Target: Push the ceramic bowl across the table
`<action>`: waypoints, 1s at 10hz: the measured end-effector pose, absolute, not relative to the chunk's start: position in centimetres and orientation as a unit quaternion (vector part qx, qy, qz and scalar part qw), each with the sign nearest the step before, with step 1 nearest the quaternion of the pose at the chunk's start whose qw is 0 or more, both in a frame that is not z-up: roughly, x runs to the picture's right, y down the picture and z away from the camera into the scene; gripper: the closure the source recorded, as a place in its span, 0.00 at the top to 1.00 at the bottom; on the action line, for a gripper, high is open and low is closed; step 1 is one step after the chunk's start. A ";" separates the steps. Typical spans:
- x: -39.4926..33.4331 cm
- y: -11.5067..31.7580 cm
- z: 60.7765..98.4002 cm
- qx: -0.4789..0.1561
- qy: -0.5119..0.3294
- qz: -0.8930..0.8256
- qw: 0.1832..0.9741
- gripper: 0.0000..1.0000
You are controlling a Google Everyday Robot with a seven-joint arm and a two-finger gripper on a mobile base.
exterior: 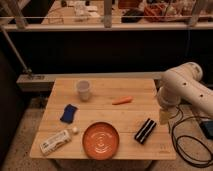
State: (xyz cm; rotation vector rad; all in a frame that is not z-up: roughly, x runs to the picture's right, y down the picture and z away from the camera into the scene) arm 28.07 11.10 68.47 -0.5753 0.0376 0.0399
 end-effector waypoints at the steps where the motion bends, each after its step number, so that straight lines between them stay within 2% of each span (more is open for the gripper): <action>1: 27.4 11.5 68.6 -0.285 0.016 0.015 0.958 0.80; 5: 22.0 13.5 69.5 -0.291 -0.001 -0.013 0.957 0.80; 10: 19.4 16.1 70.2 -0.295 -0.022 -0.040 0.954 0.80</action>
